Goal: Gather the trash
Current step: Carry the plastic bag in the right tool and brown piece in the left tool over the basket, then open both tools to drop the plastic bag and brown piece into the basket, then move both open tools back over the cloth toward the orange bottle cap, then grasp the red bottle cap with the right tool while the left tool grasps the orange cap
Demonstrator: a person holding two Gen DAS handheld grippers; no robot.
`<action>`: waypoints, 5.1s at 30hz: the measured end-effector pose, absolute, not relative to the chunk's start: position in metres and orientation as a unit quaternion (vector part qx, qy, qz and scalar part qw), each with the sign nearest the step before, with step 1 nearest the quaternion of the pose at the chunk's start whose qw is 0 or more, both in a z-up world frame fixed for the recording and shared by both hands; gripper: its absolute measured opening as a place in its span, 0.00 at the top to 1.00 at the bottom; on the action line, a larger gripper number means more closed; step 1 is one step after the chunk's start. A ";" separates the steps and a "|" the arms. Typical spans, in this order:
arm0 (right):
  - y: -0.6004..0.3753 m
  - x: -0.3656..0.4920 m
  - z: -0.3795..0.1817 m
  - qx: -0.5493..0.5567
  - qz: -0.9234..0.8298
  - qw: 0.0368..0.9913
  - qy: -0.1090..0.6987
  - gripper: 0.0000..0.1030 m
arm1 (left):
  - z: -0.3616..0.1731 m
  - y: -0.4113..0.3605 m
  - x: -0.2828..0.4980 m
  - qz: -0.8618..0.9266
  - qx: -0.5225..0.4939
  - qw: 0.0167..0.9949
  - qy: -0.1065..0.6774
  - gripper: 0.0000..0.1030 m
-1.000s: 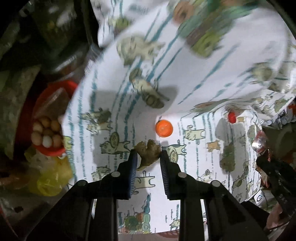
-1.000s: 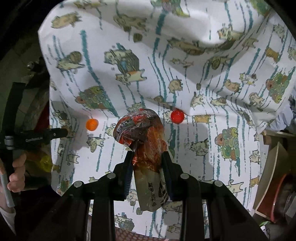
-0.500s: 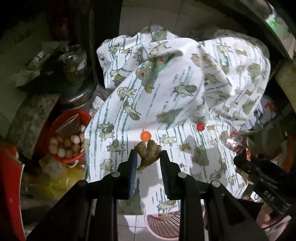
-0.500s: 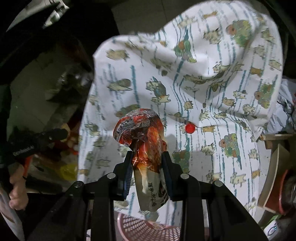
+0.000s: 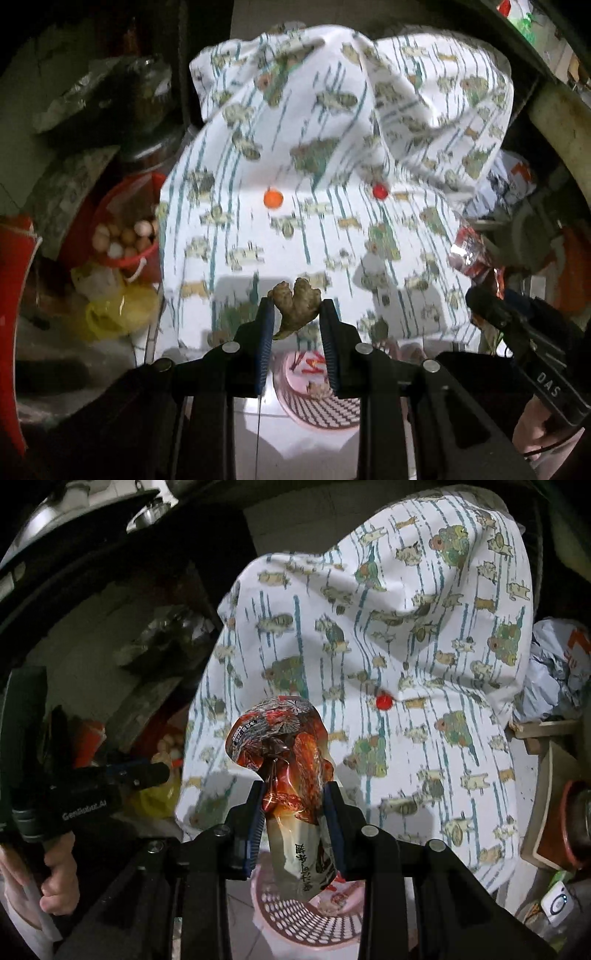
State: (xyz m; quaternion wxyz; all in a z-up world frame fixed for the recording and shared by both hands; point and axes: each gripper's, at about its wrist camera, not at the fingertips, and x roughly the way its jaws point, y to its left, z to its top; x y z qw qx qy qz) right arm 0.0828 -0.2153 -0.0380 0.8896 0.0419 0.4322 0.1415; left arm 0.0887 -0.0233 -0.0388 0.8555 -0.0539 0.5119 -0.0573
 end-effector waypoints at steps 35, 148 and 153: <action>-0.185 0.051 -0.219 0.108 0.171 0.701 0.684 0.67 | -0.095 -0.026 0.084 -0.046 -0.044 0.829 0.556 0.77; -0.272 0.379 -0.170 0.085 0.073 0.798 0.592 0.53 | -0.058 0.022 0.298 0.041 -0.084 0.823 0.560 0.16; -0.263 0.382 -0.187 0.056 0.057 0.808 0.584 0.53 | -0.052 0.017 0.298 0.046 -0.063 0.833 0.548 0.16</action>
